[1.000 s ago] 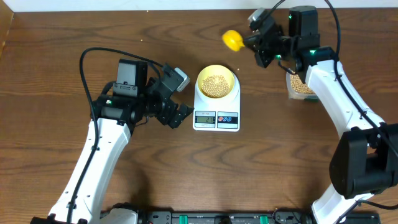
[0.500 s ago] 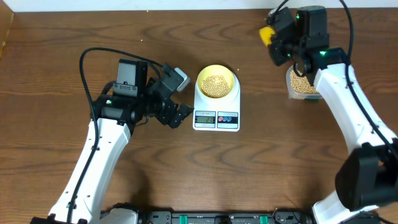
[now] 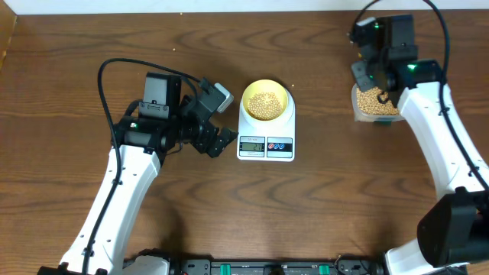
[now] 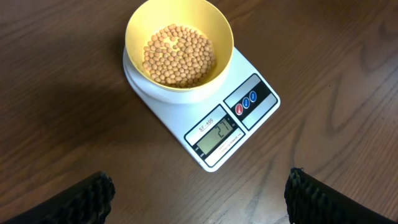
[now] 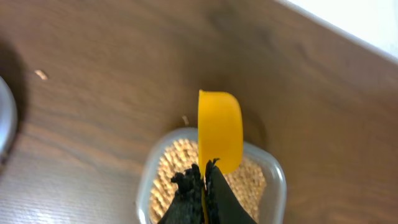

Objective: Scoop item into bowl and weigh 50g on scale
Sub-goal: 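Carry the empty scoop right back into the soybean tub, then drag the scoop through the soybeans in the tub with right gripper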

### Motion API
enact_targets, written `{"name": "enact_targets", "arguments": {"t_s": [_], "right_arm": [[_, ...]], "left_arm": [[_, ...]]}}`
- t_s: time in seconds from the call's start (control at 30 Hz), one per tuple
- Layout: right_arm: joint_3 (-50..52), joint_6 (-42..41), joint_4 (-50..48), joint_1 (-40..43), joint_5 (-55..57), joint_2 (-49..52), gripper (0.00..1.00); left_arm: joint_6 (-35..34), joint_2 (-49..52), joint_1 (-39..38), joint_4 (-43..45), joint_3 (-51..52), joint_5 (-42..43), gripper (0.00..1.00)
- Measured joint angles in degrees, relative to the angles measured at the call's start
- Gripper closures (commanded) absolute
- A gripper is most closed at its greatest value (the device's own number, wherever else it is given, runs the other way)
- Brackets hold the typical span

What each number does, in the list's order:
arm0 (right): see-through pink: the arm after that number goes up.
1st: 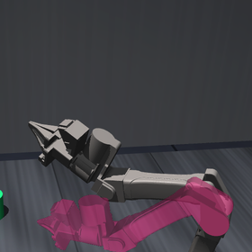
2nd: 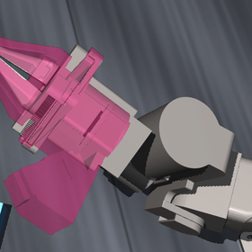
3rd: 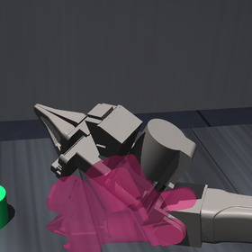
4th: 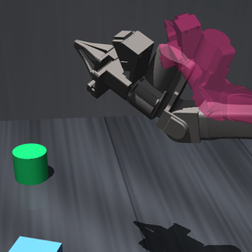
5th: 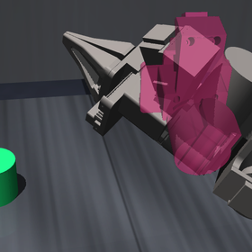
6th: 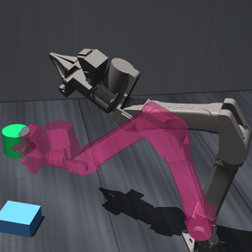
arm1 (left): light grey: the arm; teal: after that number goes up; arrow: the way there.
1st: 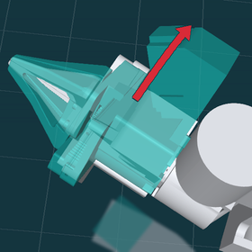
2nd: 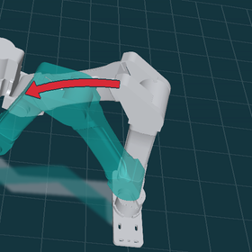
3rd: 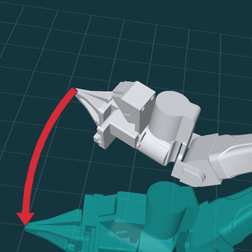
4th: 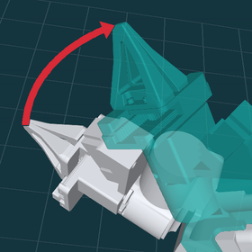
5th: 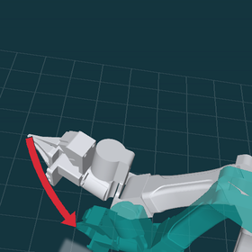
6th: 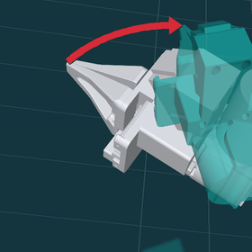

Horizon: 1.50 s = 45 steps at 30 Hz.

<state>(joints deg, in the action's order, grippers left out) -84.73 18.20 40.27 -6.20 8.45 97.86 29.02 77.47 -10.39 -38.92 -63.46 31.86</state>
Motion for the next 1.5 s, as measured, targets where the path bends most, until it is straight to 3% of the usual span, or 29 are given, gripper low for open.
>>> {"name": "enact_targets", "arguments": {"t_s": [0.4, 1.03, 1.5], "right_arm": [[-0.02, -3.74, 10.21, 4.74, 1.66, -0.04, 0.99], [4.35, -4.39, 9.79, 5.66, 1.27, -0.04, 0.99], [6.84, -4.81, 9.16, 5.66, -7.69, -0.04, 0.99]], "left_arm": [[-0.02, 0.00, 0.00, -0.02, 0.00, 0.00, 0.10], [-0.02, 0.00, 0.00, 0.00, 0.00, 0.00, 0.10], [0.00, 0.00, 0.00, 0.00, 0.00, 0.00, 0.10]]}}
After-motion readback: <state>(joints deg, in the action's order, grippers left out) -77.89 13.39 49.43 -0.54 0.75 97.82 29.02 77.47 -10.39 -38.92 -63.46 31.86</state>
